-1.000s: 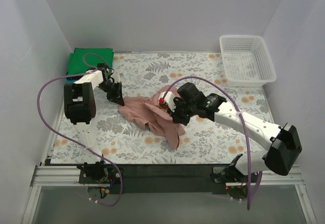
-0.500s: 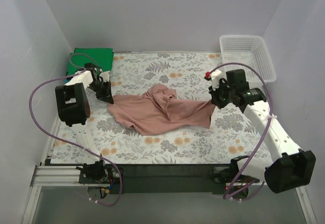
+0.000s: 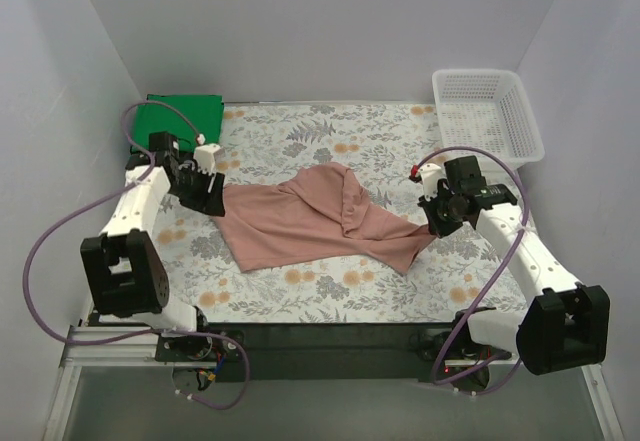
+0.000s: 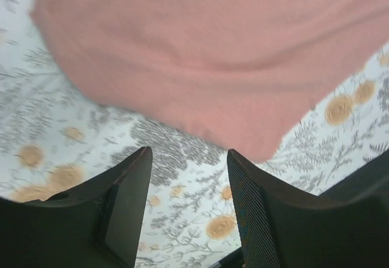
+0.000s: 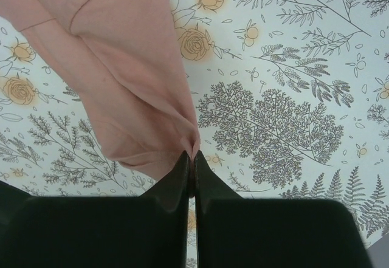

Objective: Fold and stack the t-shirts
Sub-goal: Flatten the tshirt out

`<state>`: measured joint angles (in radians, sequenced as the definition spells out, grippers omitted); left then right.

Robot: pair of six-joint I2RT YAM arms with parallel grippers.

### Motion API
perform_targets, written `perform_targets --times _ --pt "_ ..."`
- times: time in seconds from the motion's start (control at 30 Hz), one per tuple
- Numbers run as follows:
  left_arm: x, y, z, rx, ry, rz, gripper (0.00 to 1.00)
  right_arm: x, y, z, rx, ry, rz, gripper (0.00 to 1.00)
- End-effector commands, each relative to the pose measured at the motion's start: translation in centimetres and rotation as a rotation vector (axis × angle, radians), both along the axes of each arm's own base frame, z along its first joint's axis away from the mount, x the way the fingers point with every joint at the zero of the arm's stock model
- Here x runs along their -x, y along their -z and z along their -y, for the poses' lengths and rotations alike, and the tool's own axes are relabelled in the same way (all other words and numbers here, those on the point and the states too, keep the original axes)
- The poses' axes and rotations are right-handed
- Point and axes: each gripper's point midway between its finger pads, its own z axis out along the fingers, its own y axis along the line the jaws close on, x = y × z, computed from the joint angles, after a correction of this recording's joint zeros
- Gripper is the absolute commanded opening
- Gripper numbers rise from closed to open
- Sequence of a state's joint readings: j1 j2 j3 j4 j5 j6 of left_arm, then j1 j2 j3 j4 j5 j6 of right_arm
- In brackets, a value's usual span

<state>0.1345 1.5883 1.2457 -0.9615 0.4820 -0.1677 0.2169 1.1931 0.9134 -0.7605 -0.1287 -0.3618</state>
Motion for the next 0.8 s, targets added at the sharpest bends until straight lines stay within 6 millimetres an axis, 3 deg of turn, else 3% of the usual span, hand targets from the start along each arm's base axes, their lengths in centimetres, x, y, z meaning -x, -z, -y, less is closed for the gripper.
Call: perform_targets --times 0.0,0.17,0.3,0.47,0.53,0.57,0.6,0.67,0.7,0.77 --pt "6.3 2.3 1.6 -0.023 0.159 -0.078 0.52 -0.5 0.0 0.8 0.033 0.052 0.003 0.01" --pt "12.5 5.2 4.4 -0.122 0.338 -0.182 0.50 -1.7 -1.5 0.5 0.013 0.064 0.040 0.01" --pt "13.3 6.7 5.6 -0.151 0.345 -0.179 0.51 -2.3 -3.5 -0.9 -0.059 0.038 0.079 0.01" --pt "12.3 8.8 6.5 -0.176 0.277 -0.184 0.46 -2.4 -5.2 -2.5 -0.145 -0.005 0.102 0.01" --pt "10.9 9.4 6.0 -0.223 0.241 -0.156 0.28 -2.9 -6.1 -2.5 -0.143 -0.015 0.132 0.01" --pt "9.9 9.0 5.9 -0.242 0.223 -0.131 0.19 -3.1 -6.5 -2.1 -0.133 -0.010 0.151 0.01" --pt "9.1 8.7 5.4 -0.275 0.214 -0.108 0.00 -3.4 -7.0 -1.8 -0.127 -0.011 0.172 0.01" --pt "7.9 7.5 4.8 -0.300 0.214 -0.082 0.00 -3.7 -7.9 -1.2 -0.116 0.000 0.209 0.01" --pt "5.9 5.8 4.9 -0.309 0.223 -0.026 0.00 -3.8 -8.2 -0.7 -0.113 0.012 0.220 0.01" --pt "4.7 3.8 4.0 -0.315 0.220 -0.015 0.00 -3.6 -8.5 -0.2 -0.112 0.032 0.235 0.01"
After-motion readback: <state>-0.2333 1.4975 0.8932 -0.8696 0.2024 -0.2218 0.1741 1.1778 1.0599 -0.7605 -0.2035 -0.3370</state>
